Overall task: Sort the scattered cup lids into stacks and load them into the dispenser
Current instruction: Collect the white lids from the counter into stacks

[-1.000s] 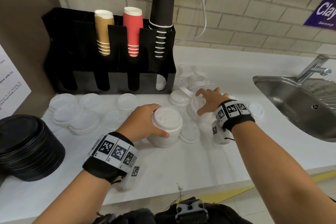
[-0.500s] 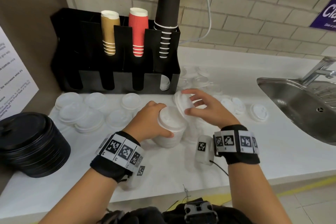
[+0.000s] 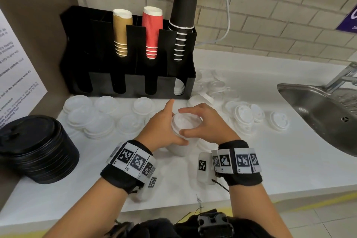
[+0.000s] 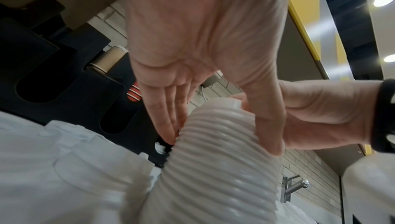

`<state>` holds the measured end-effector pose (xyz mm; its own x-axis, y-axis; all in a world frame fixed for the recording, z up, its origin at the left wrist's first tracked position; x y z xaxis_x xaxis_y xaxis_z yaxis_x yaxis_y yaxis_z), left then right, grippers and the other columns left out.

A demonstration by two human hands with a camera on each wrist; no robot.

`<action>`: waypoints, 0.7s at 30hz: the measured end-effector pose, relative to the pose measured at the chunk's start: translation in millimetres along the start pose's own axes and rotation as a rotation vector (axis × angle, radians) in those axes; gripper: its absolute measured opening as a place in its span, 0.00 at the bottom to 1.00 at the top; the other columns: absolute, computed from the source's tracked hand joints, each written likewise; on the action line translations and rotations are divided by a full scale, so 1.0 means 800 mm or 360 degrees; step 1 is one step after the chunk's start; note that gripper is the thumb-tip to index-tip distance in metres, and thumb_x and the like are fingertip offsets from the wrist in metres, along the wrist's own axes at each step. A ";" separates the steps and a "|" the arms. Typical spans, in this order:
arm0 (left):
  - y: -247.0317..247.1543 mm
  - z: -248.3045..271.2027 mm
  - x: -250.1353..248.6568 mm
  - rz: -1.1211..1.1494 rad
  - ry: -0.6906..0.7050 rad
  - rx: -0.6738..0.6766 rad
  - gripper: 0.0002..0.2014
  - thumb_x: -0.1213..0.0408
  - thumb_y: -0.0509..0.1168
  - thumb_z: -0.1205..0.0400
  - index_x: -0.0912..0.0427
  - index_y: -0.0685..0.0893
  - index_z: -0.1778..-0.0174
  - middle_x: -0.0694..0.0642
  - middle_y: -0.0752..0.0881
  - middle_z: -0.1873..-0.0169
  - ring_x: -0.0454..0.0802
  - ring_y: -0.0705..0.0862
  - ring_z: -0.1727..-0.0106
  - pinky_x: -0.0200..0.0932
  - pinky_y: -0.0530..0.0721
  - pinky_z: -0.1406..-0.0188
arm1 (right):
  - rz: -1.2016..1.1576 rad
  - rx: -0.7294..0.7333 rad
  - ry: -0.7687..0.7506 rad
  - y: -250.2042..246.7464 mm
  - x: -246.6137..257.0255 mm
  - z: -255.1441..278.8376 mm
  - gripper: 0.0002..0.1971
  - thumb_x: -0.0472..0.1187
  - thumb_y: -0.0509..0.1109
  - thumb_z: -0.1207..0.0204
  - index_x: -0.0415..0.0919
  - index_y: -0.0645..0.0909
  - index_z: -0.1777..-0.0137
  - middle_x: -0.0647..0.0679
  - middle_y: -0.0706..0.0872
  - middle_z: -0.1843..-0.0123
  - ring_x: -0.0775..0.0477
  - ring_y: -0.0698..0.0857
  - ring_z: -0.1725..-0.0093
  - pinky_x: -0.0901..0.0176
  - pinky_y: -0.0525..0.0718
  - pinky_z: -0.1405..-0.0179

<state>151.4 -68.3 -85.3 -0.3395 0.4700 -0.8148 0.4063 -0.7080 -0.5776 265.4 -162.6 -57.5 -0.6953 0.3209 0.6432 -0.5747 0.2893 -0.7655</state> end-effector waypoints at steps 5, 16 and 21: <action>-0.004 0.004 -0.007 -0.0085 0.0035 0.0000 0.47 0.57 0.85 0.40 0.54 0.72 0.25 0.50 0.80 0.38 0.49 0.79 0.38 0.48 0.80 0.38 | -0.0004 0.0044 0.0013 0.006 -0.001 0.000 0.31 0.45 0.83 0.41 0.59 0.80 0.36 0.53 0.74 0.45 0.52 0.73 0.40 0.68 0.70 0.46; -0.007 0.002 -0.011 -0.0069 0.0030 -0.0024 0.33 0.57 0.85 0.39 0.53 0.82 0.38 0.48 0.85 0.43 0.48 0.81 0.41 0.48 0.81 0.39 | 0.0462 0.0383 0.0448 -0.031 -0.070 -0.089 0.27 0.47 0.64 0.18 0.46 0.65 0.19 0.45 0.69 0.21 0.44 0.69 0.22 0.57 0.64 0.27; -0.008 0.002 -0.011 -0.0071 0.0019 -0.0022 0.33 0.57 0.85 0.39 0.54 0.83 0.39 0.47 0.86 0.45 0.47 0.82 0.42 0.48 0.82 0.41 | 0.0724 0.0363 0.0447 -0.026 -0.086 -0.118 0.42 0.52 0.72 0.25 0.44 0.55 0.16 0.40 0.59 0.16 0.39 0.61 0.19 0.49 0.63 0.24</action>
<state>150.5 -68.4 -74.4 -0.3474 0.5069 -0.7889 0.4030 -0.6789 -0.6138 365.8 -105.2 -84.2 -0.7708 0.6034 0.2044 -0.3447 -0.1253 -0.9303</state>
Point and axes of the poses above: each hand's wrist, its own z-axis away from the middle knuckle, its own y-axis out of the palm, x = y × z, the point moved 4 cm from there along -z, towards the middle knuckle
